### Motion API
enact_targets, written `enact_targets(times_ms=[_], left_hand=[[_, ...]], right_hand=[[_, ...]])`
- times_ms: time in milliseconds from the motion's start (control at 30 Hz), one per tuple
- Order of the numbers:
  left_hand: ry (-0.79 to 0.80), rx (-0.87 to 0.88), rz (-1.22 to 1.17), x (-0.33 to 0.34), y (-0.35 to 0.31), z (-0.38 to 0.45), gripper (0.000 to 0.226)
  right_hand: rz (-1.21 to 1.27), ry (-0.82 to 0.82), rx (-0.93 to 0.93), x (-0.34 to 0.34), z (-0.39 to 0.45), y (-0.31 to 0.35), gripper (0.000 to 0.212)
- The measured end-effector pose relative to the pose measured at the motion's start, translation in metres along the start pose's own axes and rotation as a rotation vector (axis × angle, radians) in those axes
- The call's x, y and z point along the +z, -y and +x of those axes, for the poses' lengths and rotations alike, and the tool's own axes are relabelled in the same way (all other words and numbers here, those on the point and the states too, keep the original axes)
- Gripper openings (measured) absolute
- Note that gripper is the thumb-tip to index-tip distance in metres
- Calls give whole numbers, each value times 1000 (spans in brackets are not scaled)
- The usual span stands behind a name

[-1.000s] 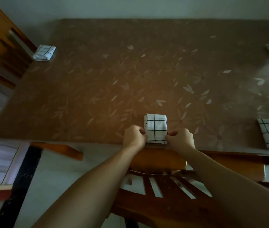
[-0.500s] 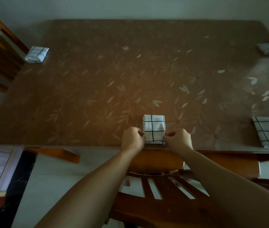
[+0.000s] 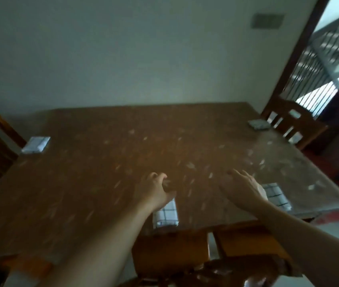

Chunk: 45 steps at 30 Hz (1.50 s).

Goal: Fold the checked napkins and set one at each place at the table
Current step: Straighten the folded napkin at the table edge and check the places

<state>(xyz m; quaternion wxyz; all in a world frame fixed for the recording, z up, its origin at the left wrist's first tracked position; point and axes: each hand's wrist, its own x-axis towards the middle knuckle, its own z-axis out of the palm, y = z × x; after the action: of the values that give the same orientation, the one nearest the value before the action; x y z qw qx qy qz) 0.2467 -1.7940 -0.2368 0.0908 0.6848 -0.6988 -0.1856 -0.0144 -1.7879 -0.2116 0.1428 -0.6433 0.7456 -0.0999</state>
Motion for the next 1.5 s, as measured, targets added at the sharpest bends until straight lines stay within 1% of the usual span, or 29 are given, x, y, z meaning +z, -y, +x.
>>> enact_targets(times_ms=[67,100,167,267,333,400,433,500,600,700,800,1000,1067,1100,1200,1300,1333,1367,1400,1467,1500], left_hand=[[-13,28,18,-15,-30,-9,69],[-25,40,19,-20,-47,-16,71],[-47,69,14,-24,-83,-33,72],[-70,88,1,-16,-140,-66,69],[-66,94,-7,-7,-167,-82,65],[-50,108,27,6,-205,-103,66],[-42,107,50,9,-211,-106,66],[-43,122,89,18,-244,-118,65],[-50,127,101,33,-282,-121,66],[-51,113,90,49,-303,-101,64],[-41,108,87,69,-317,-68,61],[16,22,12,109,-323,5,63],[27,-14,-2,122,-322,19,64],[47,-40,-6,130,-322,25,62],[95,-110,-45,161,-322,37,60],[117,-217,-81,193,-321,44,61],[121,-263,-94,203,-321,45,60],[125,-318,-132,214,-322,46,58],[130,-373,-192,223,-324,47,55],[139,-454,-308,242,-324,50,52],[145,-477,-340,249,-325,52,49]], right_hand=[[10,-34,27,-30,-12,-25,65],[18,-50,37,-43,-20,-39,67],[20,-86,35,-66,-37,-72,66],[39,-140,29,-96,-66,-125,54],[36,-161,21,-112,-81,-153,57],[35,-169,36,-130,-104,-193,61],[28,-173,39,-133,-107,-202,62],[18,-183,56,-150,-118,-235,65],[20,-188,54,-165,-115,-272,67],[42,-164,63,-166,-94,-289,69],[38,-113,39,-157,-60,-305,69],[-53,-62,78,-146,9,-346,53],[-48,-24,85,-138,31,-357,46],[-55,22,93,-131,41,-360,44],[-65,116,108,-104,76,-365,47],[-90,221,-10,-70,101,-361,35],[-88,250,-71,-56,110,-361,34],[-82,284,-94,-42,117,-359,33],[-37,295,-103,-28,124,-357,30],[61,360,-50,-4,129,-349,13],[117,405,-30,4,131,-344,15]])
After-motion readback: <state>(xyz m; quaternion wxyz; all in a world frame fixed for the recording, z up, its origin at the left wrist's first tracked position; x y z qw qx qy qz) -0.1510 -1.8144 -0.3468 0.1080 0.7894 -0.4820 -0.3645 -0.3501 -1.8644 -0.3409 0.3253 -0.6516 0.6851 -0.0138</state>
